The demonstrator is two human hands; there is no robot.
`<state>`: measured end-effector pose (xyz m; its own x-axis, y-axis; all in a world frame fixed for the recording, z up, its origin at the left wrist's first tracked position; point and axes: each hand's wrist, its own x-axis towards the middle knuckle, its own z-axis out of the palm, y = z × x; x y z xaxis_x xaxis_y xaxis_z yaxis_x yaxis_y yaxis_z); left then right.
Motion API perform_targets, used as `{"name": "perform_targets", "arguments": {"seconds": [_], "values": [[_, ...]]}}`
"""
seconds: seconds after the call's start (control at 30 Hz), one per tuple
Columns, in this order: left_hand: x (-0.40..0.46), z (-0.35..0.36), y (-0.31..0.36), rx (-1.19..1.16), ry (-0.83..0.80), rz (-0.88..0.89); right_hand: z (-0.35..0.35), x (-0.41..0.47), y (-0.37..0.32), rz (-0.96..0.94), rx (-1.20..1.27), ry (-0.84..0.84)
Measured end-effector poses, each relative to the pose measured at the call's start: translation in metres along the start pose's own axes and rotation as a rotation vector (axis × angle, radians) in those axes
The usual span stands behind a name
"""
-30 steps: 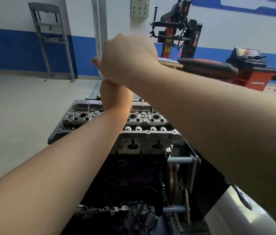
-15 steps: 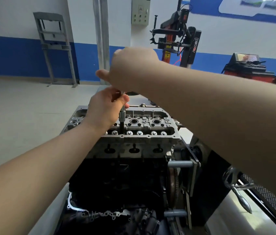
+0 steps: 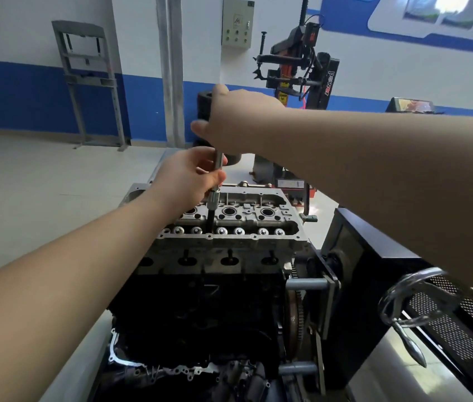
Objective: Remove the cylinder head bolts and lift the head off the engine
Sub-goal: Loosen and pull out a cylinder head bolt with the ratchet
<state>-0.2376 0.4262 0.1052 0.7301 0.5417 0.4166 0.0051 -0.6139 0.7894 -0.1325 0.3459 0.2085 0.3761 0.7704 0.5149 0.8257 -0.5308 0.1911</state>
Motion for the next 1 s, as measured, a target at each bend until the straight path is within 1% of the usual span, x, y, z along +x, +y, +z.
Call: {"name": "perform_targets", "arguments": {"seconds": [0.03, 0.1, 0.17, 0.23, 0.27, 0.33, 0.37, 0.4, 0.43, 0.47, 0.53, 0.6, 0.67, 0.73, 0.77, 0.8, 0.83, 0.87, 0.93, 1.0], "values": [[0.000, 0.003, 0.000, 0.046, 0.055, 0.015, 0.002, -0.001, -0.006, 0.005, -0.027, 0.018], [-0.002, 0.008, -0.002, 0.138, 0.181, 0.048, 0.005, -0.004, -0.010, -0.051, -0.070, 0.117], [-0.006, 0.013, -0.003, 0.159, 0.260, 0.051, 0.007, -0.009, -0.001, -0.214, -0.024, 0.197], [-0.009, 0.017, -0.004, 0.151, 0.246, 0.063, 0.007, -0.011, 0.015, -0.389, 0.104, 0.159], [-0.008, 0.016, -0.005, 0.133, 0.203, 0.059, 0.005, -0.011, 0.021, -0.415, 0.176, 0.115], [-0.006, 0.007, -0.007, -0.003, 0.076, 0.004, 0.001, -0.010, 0.023, -0.398, 0.244, 0.035], [-0.007, 0.001, -0.008, -0.102, -0.001, -0.017, -0.001, -0.010, 0.020, -0.385, 0.231, 0.020], [-0.008, -0.004, -0.010, -0.185, -0.066, -0.025, -0.002, -0.010, 0.016, -0.365, 0.187, 0.012], [-0.009, -0.006, -0.011, -0.219, -0.100, -0.023, -0.003, -0.009, 0.013, -0.320, 0.118, 0.008], [-0.009, -0.006, -0.011, -0.209, -0.098, -0.019, -0.003, -0.007, 0.008, -0.246, 0.037, 0.002], [-0.008, 0.001, -0.009, -0.095, -0.018, 0.017, -0.005, -0.004, -0.003, -0.066, -0.122, -0.030], [-0.009, 0.009, -0.008, 0.089, 0.126, 0.099, -0.006, -0.005, -0.015, -0.021, -0.167, -0.025], [-0.016, 0.011, -0.009, 0.142, 0.222, 0.131, -0.002, -0.010, -0.014, -0.119, -0.125, 0.115], [-0.023, 0.013, -0.012, 0.124, 0.242, 0.129, 0.002, -0.018, -0.001, -0.272, 0.002, 0.237], [-0.024, 0.014, -0.013, 0.129, 0.230, 0.125, 0.003, -0.021, 0.006, -0.298, 0.141, 0.239], [-0.023, 0.016, -0.013, 0.135, 0.205, 0.114, 0.005, -0.024, 0.011, -0.278, 0.302, 0.204], [-0.020, 0.017, -0.013, 0.134, 0.170, 0.093, 0.006, -0.024, 0.014, -0.237, 0.420, 0.149], [-0.016, 0.017, -0.013, 0.129, 0.127, 0.063, 0.008, -0.023, 0.016, -0.202, 0.480, 0.099], [-0.011, 0.012, -0.015, 0.060, 0.010, 0.019, 0.007, -0.020, 0.016, -0.169, 0.419, 0.054], [-0.010, 0.008, -0.018, -0.116, -0.134, 0.004, 0.001, -0.018, 0.016, -0.140, 0.264, 0.045]]}}
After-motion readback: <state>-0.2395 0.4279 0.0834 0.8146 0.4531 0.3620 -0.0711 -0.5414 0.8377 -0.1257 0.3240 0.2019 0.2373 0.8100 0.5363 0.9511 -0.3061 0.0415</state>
